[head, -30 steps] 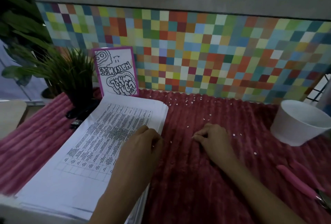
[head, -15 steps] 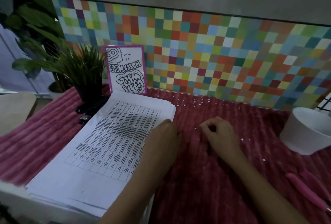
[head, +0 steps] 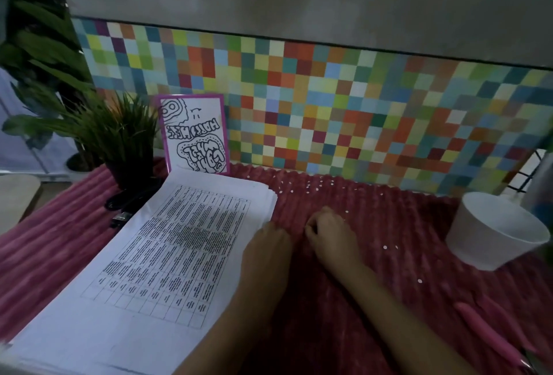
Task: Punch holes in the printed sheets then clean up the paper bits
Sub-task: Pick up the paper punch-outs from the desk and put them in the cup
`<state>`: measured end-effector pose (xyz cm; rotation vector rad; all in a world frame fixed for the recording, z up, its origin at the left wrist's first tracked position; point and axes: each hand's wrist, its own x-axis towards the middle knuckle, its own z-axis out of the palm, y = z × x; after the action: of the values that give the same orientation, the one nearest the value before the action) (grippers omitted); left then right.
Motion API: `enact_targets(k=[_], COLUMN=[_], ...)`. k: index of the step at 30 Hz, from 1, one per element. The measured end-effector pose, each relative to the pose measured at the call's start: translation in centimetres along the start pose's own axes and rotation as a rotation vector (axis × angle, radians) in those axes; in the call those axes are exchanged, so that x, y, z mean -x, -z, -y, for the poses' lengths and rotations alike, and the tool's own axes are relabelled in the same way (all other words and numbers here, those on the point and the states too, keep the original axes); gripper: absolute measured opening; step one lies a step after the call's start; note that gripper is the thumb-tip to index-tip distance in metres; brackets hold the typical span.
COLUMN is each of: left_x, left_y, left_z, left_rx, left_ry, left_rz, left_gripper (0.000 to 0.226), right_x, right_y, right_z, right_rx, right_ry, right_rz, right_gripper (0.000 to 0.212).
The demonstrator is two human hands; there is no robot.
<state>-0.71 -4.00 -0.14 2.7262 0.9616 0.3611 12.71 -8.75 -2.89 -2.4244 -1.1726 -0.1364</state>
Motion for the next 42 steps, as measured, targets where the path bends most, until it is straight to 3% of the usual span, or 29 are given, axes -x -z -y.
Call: enact_targets(k=[4,7,10,13,15,20,23,25,27,30,32,38,42], left_x=[-1.3,-3.0,-5.2,-7.6,-8.6,-9.1,-9.2,-9.2,-9.2,-9.2,-9.0,-5.2,-0.5], left_y=[2.5,5.4,6.5,4.0,1.5,-3.3,-4.7,-5.0,-4.8,-4.7,-4.4,-0.4,0.2], left_z=[-0.8,-4.8,-11.2,-18.2,-22.4,-28.2,-28.3,-28.2,-28.1,-27.9,-27.4,-20.9,-12.6], left_rx=[0.216,0.453,0.679,0.746,0.698,0.379,0.322,0.312,0.295,0.226,0.179,0.448,0.474], left_ry=[-0.042,-0.187,-0.258,-0.368,-0.411,-0.418,-0.413,-0.433,-0.442,-0.471,-0.495,-0.607,-0.627], left_rz=[-0.186,-0.351,-0.249,-0.257,-0.216,-0.147,-0.093,-0.097,-0.126,-0.116,-0.116,-0.167,-0.186], left_gripper=[0.024,0.015,0.015,0.016,0.02,0.023,0.029,0.034,0.03,0.022,0.024,0.031,0.022], right_x=[-0.2,0.3,0.9,1.0,0.7,0.3,0.3,0.3,0.5,0.9,1.2,3.6,6.1], right_y=[3.0,8.0,14.1,18.9,20.8,20.6,20.2,20.2,20.1,20.2,20.6,19.7,15.6], right_z=[-1.7,-4.1,-8.0,-13.6,-17.2,-22.5,-23.0,-22.7,-22.6,-22.1,-21.4,-16.6,-13.0], right_rx=[-0.315,-0.448,-0.441,-0.318,-0.208,0.07,0.068,0.052,0.009,0.033,0.062,0.007,-0.163], right_ry=[-0.047,-0.045,-0.079,-0.143,-0.246,-0.342,-0.354,-0.39,-0.434,-0.425,-0.41,-0.198,-0.164], right_rz=[-0.07,-0.17,-0.357,-0.497,-0.467,-0.156,-0.091,-0.127,-0.203,-0.198,-0.186,-0.488,-0.123], right_gripper=[0.019,0.024,0.022,0.025,0.026,0.016,0.019,0.013,0.024,0.01,0.02,0.031,0.018])
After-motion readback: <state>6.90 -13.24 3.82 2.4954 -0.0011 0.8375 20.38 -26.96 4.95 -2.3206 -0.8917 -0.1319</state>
